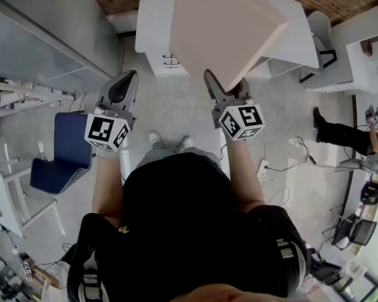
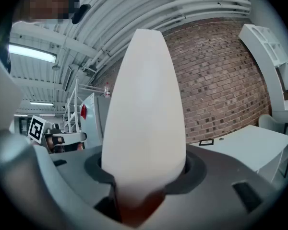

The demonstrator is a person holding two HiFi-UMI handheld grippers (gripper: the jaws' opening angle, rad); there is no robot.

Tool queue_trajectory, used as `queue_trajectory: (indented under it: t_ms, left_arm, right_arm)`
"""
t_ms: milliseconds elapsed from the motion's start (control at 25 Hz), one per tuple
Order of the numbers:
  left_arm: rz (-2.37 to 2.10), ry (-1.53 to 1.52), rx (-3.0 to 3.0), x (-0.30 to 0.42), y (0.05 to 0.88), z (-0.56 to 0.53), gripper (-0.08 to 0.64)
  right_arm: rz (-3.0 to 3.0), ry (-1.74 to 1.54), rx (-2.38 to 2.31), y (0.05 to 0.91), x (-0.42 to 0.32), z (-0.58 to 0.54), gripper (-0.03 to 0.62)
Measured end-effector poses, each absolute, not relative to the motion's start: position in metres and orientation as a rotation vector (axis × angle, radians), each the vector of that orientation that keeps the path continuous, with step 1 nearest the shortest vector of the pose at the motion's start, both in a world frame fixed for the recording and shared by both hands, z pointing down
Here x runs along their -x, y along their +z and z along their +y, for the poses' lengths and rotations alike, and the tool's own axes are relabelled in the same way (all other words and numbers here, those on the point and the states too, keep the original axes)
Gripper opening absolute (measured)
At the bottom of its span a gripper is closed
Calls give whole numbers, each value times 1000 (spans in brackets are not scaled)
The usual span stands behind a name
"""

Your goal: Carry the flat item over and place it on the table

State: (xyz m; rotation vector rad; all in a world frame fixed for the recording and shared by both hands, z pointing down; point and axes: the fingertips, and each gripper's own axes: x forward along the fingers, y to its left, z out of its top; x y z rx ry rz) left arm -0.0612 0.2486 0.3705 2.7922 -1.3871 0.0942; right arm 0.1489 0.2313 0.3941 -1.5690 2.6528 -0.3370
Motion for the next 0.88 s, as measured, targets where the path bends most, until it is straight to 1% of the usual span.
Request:
queue_trajectory:
  t_ms: [120, 360, 880]
  left_arm:
    - [-1370, 117, -2800, 67, 373, 250, 3]
    - [-1297, 40, -2772, 95, 374, 242, 3]
    - [-1221, 63, -2795, 185, 404, 202, 3]
  right_arm:
    - [2644, -354, 1573, 395, -142, 234, 255]
    - [2619, -422, 1552, 397, -118, 233, 259]
    - [2500, -500, 1702, 414, -76, 206, 262]
